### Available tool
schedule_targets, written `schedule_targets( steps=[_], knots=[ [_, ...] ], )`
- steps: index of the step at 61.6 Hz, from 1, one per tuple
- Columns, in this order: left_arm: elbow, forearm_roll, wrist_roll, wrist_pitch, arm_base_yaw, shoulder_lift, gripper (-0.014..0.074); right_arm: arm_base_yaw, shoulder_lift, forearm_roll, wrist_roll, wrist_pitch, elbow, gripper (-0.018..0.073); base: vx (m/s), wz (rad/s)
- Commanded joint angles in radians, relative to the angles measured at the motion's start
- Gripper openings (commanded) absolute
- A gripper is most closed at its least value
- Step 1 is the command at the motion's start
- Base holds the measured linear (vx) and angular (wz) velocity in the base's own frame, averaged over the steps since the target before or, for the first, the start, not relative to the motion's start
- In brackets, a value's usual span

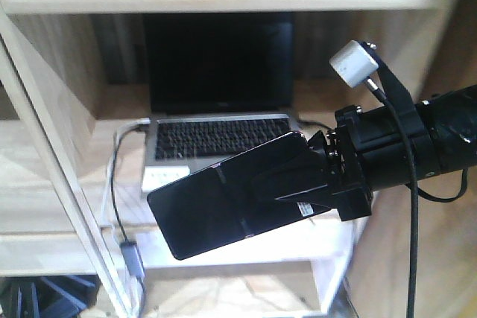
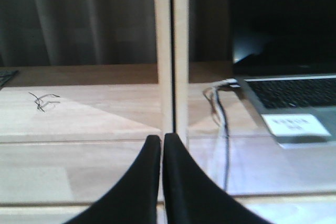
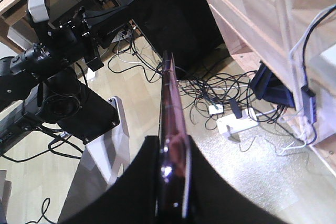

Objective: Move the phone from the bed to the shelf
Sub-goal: 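Raise the right gripper with the phone toward the upper shelf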

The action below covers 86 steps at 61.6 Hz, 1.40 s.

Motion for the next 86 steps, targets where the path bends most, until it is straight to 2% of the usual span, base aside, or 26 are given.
schedule_targets(
  steps=[1,39,86],
  knots=[
    [0.007,-0.010,0.000,-0.070,0.001,-0.005,0.0001,0.000,-0.028,0.087,-0.006,0.075,-0.028,-0.0002,0.25,0.17],
    [0.007,-0.010,0.000,-0.070,0.001,-0.005,0.0001,0.000,-0.028,0.087,-0.006,0.075,-0.028,-0.0002,0.18,0.03],
    [0.007,-0.010,0.000,-0.070,0.001,-0.005,0.0001,0.000,-0.028,0.087,-0.006,0.075,-0.028,-0.0002,0.01,0.01]
  ],
)
